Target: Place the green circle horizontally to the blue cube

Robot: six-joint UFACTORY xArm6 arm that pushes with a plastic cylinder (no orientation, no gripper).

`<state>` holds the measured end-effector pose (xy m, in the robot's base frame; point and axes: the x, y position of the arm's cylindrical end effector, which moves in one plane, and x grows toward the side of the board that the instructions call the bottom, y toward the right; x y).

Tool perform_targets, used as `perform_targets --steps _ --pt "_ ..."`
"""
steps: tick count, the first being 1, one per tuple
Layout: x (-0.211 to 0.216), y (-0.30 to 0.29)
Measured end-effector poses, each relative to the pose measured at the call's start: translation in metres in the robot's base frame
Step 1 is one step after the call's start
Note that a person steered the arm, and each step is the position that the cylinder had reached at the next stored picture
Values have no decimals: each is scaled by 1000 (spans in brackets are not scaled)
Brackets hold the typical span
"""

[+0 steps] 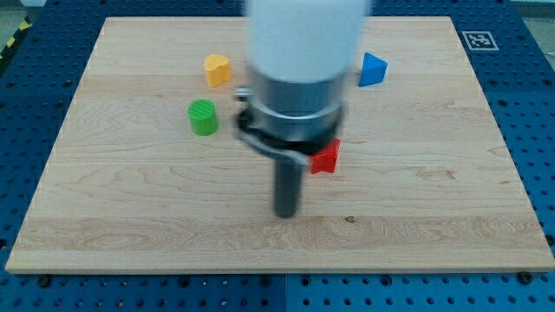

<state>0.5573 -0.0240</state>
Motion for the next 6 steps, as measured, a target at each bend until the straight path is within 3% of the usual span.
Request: perform_targets --steps 1,2,4,5,6 --pt "-15 -88" --pt "-59 -152" --pt "-213 -161" --pt "-220 -133" --pt "-194 -118"
